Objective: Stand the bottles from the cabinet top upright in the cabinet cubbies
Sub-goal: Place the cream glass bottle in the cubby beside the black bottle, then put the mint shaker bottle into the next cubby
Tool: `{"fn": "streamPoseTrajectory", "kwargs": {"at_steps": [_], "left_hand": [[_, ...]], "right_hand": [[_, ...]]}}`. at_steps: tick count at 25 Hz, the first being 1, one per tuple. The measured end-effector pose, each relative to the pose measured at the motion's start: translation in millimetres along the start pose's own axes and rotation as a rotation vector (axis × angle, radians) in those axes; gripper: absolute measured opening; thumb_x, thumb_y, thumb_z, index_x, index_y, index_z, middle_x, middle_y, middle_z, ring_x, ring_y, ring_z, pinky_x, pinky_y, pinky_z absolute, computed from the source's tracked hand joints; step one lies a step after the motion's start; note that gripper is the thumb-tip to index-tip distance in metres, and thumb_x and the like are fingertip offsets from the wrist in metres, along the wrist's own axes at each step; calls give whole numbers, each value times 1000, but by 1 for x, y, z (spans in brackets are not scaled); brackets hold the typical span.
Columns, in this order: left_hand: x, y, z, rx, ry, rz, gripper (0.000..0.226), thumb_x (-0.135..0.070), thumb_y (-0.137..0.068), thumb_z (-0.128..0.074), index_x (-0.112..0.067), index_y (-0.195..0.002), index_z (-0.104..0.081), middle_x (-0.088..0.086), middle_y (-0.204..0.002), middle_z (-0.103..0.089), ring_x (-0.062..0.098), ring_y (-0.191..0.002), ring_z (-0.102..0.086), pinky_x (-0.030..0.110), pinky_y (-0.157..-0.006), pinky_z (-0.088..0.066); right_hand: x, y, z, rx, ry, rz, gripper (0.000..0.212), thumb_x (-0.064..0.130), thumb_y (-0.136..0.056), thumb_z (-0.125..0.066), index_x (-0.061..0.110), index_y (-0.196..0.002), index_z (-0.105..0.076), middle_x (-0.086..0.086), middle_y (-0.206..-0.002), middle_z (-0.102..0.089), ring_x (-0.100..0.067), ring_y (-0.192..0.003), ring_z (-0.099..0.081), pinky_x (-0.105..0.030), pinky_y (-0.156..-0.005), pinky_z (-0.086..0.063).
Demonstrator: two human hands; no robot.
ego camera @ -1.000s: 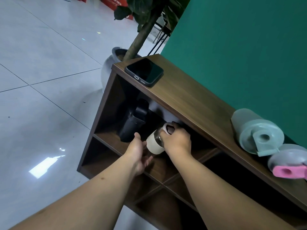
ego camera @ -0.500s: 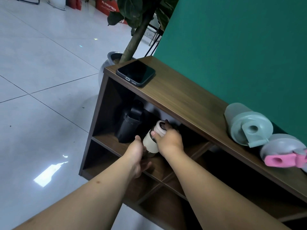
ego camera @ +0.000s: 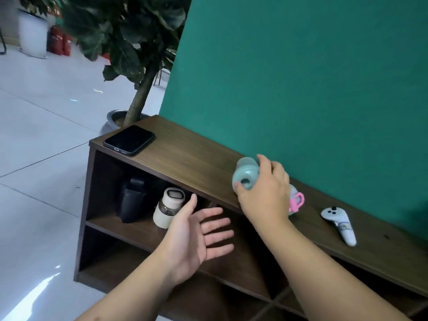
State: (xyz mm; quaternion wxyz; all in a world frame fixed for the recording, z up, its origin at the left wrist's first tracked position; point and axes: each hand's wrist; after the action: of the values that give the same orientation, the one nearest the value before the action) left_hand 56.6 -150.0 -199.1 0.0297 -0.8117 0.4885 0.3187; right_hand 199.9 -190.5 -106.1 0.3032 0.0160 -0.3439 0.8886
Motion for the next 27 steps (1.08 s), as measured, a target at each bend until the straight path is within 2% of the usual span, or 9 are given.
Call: {"fn": "streamPoseTrajectory", "kwargs": {"at_steps": [3,7,12,17,19,21,24,25,27], "left_hand": [[7,-8,-16,30,174,6,82,-75,-95,-42,-13,-144,-61,23,-148,-62,44,-138,-55,66,-106,-50],[9,-26,-26,42,279,6,89,-79,-92,-41,-12,-148,-58,23,-149,-62,45,-140,-53,68,-111,-44],[9,-28,-44,89,227,7,85,-79,-94,-39,-14,-146,-59,24,-143,-66,45,-131,-62,68,-112,-44],[14,-6,-52,-49,155,-23,85,-74,-94,-50,-14,-154,-45,29,-144,-56,53,-123,-63,69,-95,-56],[20,7,-46,-62,169,-37,80,-73,-91,-56,-28,-156,-43,28,-145,-57,54,-119,-66,68,-88,-60],[30,24,-38,-45,165,3,71,-66,-92,-62,-23,-148,-55,26,-137,-67,51,-107,-74,61,-79,-64],[59,36,-21,-116,105,153,56,-43,-94,-73,-11,-138,-60,29,-131,-66,47,-93,-79,53,-69,-66],[69,35,-13,-163,102,209,55,-38,-92,-76,-10,-136,-59,29,-131,-64,47,-93,-79,53,-69,-66],[87,28,1,-236,152,272,53,-34,-92,-77,-8,-134,-60,27,-130,-62,47,-95,-78,52,-69,-67]], "right_hand": [[-16,-13,-14,230,165,-20,90,54,-78,-78,24,-151,-36,-15,-141,-53,-35,-133,-47,-46,-113,-38],[-24,-25,-41,225,225,62,95,57,-74,-81,26,-150,-33,-14,-137,-54,-35,-135,-48,-47,-124,-24],[-26,-30,-43,194,142,117,80,41,-77,-83,29,-144,-41,-11,-127,-52,-35,-118,-52,-48,-100,-46],[-19,6,35,180,-195,205,91,45,-69,-89,35,-149,-45,4,-132,-54,-18,-124,-50,-34,-102,-43],[-22,30,77,316,-326,241,91,42,-65,-93,39,-145,-50,15,-124,-58,-4,-119,-54,-23,-100,-43],[-36,58,108,548,-435,213,87,31,-65,-96,38,-141,-56,25,-121,-63,9,-113,-58,-11,-95,-42],[-67,94,109,708,-553,55,86,18,-69,-95,34,-144,-54,19,-127,-67,9,-111,-64,-13,-94,-50],[-74,106,99,701,-579,-24,85,16,-71,-93,33,-144,-53,16,-128,-66,8,-110,-65,-13,-91,-51],[-80,129,71,593,-536,-120,77,27,-74,-91,37,-140,-52,15,-128,-64,0,-112,-66,-15,-90,-53]]}}
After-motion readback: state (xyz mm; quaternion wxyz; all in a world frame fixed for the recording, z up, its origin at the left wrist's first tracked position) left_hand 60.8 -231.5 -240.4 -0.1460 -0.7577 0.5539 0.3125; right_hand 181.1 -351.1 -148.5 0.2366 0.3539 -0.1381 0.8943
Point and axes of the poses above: each hand's wrist, its own y-axis away from the middle knuckle, its own z-axis out of the back of the hand, x = y × z
